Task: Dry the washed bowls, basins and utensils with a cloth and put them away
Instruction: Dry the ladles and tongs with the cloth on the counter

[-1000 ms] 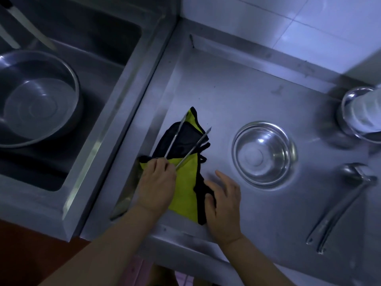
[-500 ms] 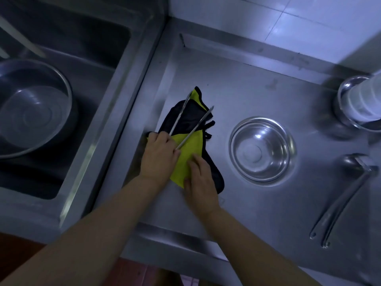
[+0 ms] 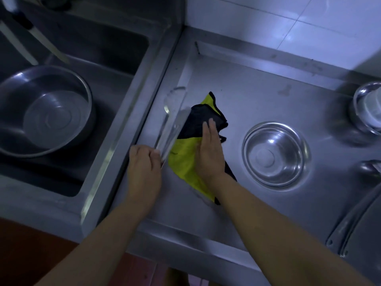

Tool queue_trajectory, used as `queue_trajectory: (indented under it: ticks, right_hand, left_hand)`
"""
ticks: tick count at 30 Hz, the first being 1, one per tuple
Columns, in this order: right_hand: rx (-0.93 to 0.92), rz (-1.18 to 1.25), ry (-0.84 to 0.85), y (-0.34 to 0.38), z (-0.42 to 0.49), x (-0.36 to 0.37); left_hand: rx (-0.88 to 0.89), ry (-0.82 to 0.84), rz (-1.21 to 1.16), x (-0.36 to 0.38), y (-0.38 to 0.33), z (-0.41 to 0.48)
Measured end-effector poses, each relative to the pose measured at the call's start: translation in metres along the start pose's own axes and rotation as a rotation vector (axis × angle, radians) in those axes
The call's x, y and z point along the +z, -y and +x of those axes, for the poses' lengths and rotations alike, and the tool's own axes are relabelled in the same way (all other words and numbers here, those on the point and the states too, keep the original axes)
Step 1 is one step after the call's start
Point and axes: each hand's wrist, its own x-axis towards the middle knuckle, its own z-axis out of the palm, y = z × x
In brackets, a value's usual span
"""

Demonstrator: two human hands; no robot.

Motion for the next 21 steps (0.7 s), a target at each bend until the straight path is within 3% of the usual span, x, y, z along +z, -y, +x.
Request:
queue_trajectory:
  ticks: [4,11,16,21]
  right_hand:
    - [-0.148,-0.368,0.101,-0.006,0.004,0.013]
    - [-0.242,-0.402,0.187,-0.034,-0.084,-0.008]
    - [-0.118,-0.467,0.181,-0.086,-0.14,-0.051]
    - [0.139,-0.529,0.117,-0.134,-0.182,-0.086]
  left_hand:
    - [-0.01,-0.077,-0.032,-0.003,-0.002,0.014]
    - [0.02,0.01,0.037,0.033,0.001,0.013]
    - [0.039,0.045,0.073,0.059,0.0,0.002]
    - [0.013,0.108,0.122,0.065,0.0,-0.004]
